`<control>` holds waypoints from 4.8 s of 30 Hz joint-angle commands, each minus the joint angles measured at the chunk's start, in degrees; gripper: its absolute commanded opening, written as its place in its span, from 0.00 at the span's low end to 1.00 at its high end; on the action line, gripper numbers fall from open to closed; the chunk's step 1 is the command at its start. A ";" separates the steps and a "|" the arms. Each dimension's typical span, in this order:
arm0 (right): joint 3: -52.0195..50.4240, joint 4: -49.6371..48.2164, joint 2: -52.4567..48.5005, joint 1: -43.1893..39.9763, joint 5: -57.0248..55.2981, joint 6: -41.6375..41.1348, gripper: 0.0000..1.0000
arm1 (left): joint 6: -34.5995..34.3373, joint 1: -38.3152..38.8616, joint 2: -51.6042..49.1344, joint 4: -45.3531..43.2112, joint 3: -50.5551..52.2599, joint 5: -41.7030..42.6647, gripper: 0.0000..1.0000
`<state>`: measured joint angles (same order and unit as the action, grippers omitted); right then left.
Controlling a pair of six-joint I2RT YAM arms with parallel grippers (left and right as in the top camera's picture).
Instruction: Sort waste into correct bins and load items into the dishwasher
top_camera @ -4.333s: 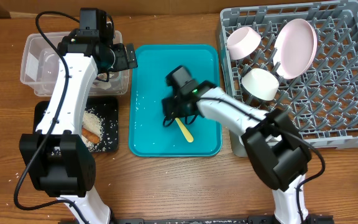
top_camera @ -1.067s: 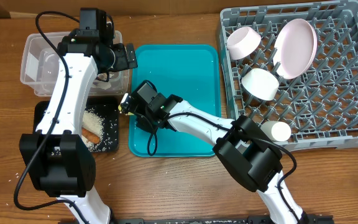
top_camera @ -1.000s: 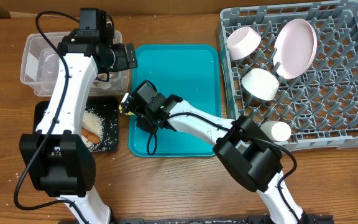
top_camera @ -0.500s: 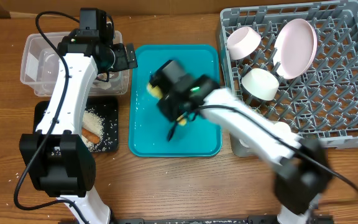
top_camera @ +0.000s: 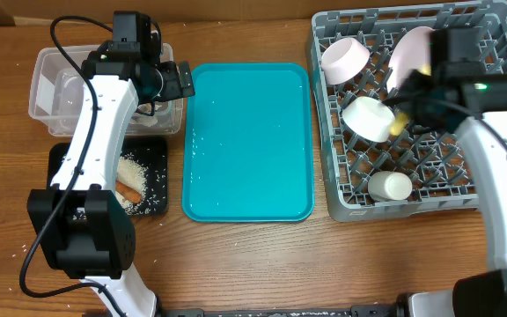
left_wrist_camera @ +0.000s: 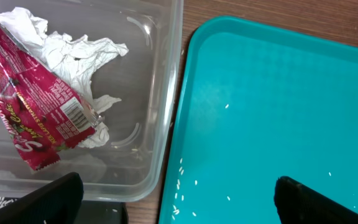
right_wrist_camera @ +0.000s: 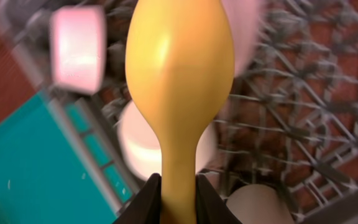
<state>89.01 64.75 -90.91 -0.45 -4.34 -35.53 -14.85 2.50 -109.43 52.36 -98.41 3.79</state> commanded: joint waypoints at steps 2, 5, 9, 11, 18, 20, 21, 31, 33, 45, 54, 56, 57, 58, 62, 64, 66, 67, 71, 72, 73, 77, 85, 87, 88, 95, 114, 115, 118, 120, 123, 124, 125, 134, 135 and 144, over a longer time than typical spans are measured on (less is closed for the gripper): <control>-5.92 -0.42 0.13 -6.49 -0.96 -22.16 0.04 | 0.28 -0.24 0.04 -0.11 -1.44 -0.63 1.00; -8.85 -2.73 0.09 -7.34 -0.52 -23.47 0.23 | 0.28 -0.24 0.04 -0.11 -1.44 -0.63 1.00; -9.68 -3.08 0.09 -7.34 -0.50 -23.43 0.76 | 0.28 -0.24 0.04 -0.11 -1.44 -0.63 1.00; -9.64 -3.08 0.13 -7.34 0.50 -23.41 0.76 | 0.28 -0.24 0.04 -0.11 -1.44 -0.63 1.00; -1.66 1.22 9.60 -6.47 9.88 -1.49 0.82 | 0.28 -0.24 0.04 -0.11 -1.44 -0.63 1.00; -0.04 3.58 12.94 -5.79 12.33 5.25 0.86 | 0.28 -0.24 0.04 -0.11 -1.44 -0.63 1.00; 1.01 5.46 15.43 -5.33 14.01 9.16 0.90 | 0.28 -0.24 0.04 -0.11 -1.44 -0.63 1.00; 2.89 22.36 37.51 -4.98 8.68 11.76 1.00 | 0.28 -0.24 0.04 -0.11 -1.44 -0.63 1.00; 2.89 24.52 40.72 -4.98 4.13 11.76 1.00 | 0.28 -0.24 0.04 -0.11 -1.44 -0.63 1.00; -13.33 7.82 59.47 -4.98 0.37 13.29 1.00 | 0.28 -0.24 0.04 -0.11 -1.44 -0.63 1.00; -49.18 -24.39 75.47 -4.98 2.69 13.27 1.00 | 0.28 -0.24 0.04 -0.11 -1.44 -0.63 1.00; -58.77 -34.05 77.90 -4.98 5.44 13.25 1.00 | 0.28 -0.24 0.04 -0.11 -1.44 -0.63 1.00; -62.53 -37.97 78.93 -4.98 6.69 13.25 1.00 | 0.28 -0.24 0.04 -0.11 -1.44 -0.63 1.00; -66.25 -41.99 80.00 -4.98 7.72 13.22 1.00 | 0.28 -0.24 0.04 -0.11 -1.44 -0.63 1.00; -76.63 -53.29 83.87 -4.96 8.74 12.96 1.00 | 0.28 -0.24 0.04 -0.11 -1.44 -0.63 1.00; -79.95 -55.93 85.81 -4.96 8.76 12.83 1.00 | 0.28 -0.24 0.04 -0.11 -1.44 -0.63 1.00; -81.77 -56.61 87.45 -4.96 8.70 12.85 1.00 | 0.28 -0.24 0.04 -0.11 -1.44 -0.63 1.00; -82.49 -56.54 88.28 -4.98 8.44 12.85 1.00 | 0.28 -0.24 0.04 -0.11 -1.44 -0.63 1.00; -84.04 -56.57 89.85 -4.98 4.42 12.85 1.00 | 0.28 -0.24 0.04 -0.11 -1.44 -0.63 1.00; -84.59 -56.61 90.18 -4.98 3.72 12.87 1.00 | 0.28 -0.24 0.04 -0.11 -1.44 -0.63 1.00; -85.85 -56.81 90.79 -4.98 3.28 12.87 1.00 | 0.28 -0.24 0.04 -0.11 -1.44 -0.63 1.00; -88.59 -60.13 90.77 -4.96 3.37 12.92 1.00 | 0.28 -0.24 0.04 -0.11 -1.44 -0.63 1.00; -88.56 -60.15 90.75 -4.96 3.56 13.05 1.00 | 0.28 -0.24 0.04 -0.11 -1.44 -0.63 1.00; -88.56 -60.13 90.75 -4.96 3.54 13.05 1.00 | 0.28 -0.24 0.04 -0.11 -1.46 -0.63 1.00; -88.56 -60.13 90.75 -4.96 3.56 13.05 1.00 | 0.28 -0.24 0.04 -0.11 -1.44 -0.63 1.00; -88.56 -60.13 90.75 -4.96 3.56 13.05 1.00 | 0.28 -0.24 0.04 -0.11 -1.44 -0.63 1.00; -88.56 -60.13 90.75 -4.96 3.56 13.05 1.00 | 2.97 0.17 3.50 0.11 -1.44 -6.54 1.00; -88.56 -60.13 90.75 -4.96 3.56 13.05 1.00 | 3.06 0.20 4.83 0.11 -1.44 -8.22 1.00; -88.56 -60.13 90.75 -4.96 3.56 13.05 1.00 | 3.13 0.52 10.21 0.20 -1.44 -9.22 1.00; -88.56 -60.13 90.75 -4.96 3.54 13.05 1.00 | 3.10 0.57 13.07 0.22 -1.44 -9.33 1.00; -88.56 -60.13 90.75 -4.96 3.56 13.05 1.00 | 3.13 0.57 18.14 1.16 -1.42 -9.33 1.00; -88.56 -60.15 90.75 -4.96 3.56 13.05 1.00 | 3.13 0.55 20.00 1.79 -1.29 -9.75 1.00; -88.56 -60.13 90.75 -4.96 3.56 13.05 1.00 | 3.13 0.55 21.90 1.84 -0.79 -9.79 1.00; -88.56 -60.13 90.75 -4.96 3.56 13.05 1.00 | 3.30 0.46 44.09 -25.33 26.86 -9.75 1.00; -88.56 -60.15 90.75 -4.96 3.54 13.05 1.00 | 3.30 0.39 46.60 -29.14 31.28 -9.75 1.00; -88.56 -60.15 90.75 -4.96 3.56 13.05 1.00 | 4.48 -1.51 68.22 -49.03 63.76 -9.79 1.00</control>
<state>1.06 5.08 -0.73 -5.50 -0.43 -22.48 -12.64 2.13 -47.88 5.91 -41.67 -5.21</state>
